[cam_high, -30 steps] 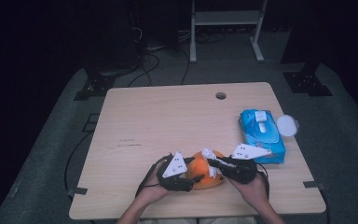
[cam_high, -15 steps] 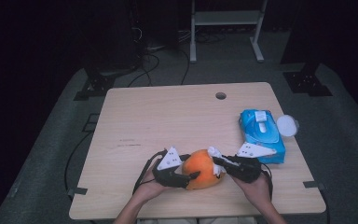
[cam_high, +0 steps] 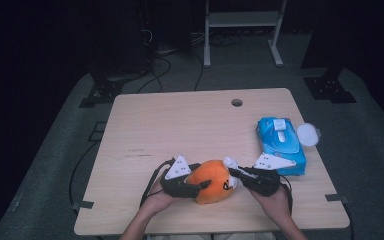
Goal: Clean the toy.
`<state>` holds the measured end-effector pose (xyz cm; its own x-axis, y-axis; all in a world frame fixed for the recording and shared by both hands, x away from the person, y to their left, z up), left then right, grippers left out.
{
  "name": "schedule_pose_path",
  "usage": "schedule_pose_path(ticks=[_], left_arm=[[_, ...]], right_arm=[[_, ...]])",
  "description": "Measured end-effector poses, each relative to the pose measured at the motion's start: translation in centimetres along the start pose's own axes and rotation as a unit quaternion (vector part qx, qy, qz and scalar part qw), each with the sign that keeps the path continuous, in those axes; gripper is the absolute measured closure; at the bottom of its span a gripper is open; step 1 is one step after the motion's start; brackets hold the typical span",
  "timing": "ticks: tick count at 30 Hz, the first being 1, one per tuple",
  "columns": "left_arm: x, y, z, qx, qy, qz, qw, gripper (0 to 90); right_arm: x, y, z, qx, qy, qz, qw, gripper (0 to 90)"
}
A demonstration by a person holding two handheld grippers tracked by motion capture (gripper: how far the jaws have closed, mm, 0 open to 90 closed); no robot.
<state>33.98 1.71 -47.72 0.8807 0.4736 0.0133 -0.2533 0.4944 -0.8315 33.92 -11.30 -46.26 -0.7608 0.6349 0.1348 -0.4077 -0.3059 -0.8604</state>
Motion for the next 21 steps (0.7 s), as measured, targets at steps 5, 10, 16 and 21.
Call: schedule_pose_path(ticks=[5, 10, 16, 21], left_arm=[[0.4, 0.5, 0.4, 0.003, 0.004, 0.005, 1.0000, 34.9], [0.7, 0.8, 0.7, 0.003, 0.009, 0.015, 0.9998, 34.9], [0.8, 0.9, 0.6, 0.005, 0.007, 0.013, 0.9999, 34.9], [0.9, 1.0, 0.8, 0.005, 0.010, 0.014, 0.9998, 34.7]], right_arm=[[2.4, -0.6, -0.4, -0.007, -0.032, 0.028, 0.9991, 82.7], [0.1, 0.2, -0.4, 0.003, -0.009, 0.006, 0.9999, 82.7], [0.7, 0.0, -0.1, -0.002, -0.012, 0.009, 0.9999, 82.7], [1.9, -0.1, -0.5, -0.001, -0.033, 0.025, 0.9992, 82.7]])
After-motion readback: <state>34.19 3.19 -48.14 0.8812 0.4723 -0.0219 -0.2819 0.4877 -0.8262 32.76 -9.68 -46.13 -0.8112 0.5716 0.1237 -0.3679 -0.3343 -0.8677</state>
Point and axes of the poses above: each handheld gripper's, and its own axes: z roughly backward along the jaws, y roughly out of its underside, x roughly to its left, the point moved 10 cm from there along -z, roughly forward along the jaws, and after that the axes turned 6 degrees about x, right-handed, at the moved point
